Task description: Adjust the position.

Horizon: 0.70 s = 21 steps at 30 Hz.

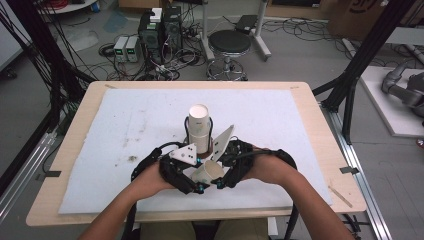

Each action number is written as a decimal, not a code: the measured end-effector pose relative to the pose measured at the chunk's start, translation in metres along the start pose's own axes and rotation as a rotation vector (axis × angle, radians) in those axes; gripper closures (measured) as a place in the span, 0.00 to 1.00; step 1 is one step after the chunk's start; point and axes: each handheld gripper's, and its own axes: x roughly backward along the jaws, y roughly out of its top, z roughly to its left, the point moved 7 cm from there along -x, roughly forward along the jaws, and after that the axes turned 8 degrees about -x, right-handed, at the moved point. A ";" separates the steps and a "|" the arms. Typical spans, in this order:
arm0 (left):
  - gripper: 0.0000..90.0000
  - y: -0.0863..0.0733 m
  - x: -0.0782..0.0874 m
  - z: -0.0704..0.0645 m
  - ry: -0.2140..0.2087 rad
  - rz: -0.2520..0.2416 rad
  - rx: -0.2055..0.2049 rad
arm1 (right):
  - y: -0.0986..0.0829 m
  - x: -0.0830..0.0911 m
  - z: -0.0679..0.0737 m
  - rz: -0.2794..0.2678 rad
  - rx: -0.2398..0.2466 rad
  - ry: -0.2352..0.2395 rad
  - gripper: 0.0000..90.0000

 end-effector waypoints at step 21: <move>0.39 -0.039 0.036 0.015 0.166 -0.252 0.169 | -0.034 0.038 -0.026 -0.431 -0.248 -0.097 0.25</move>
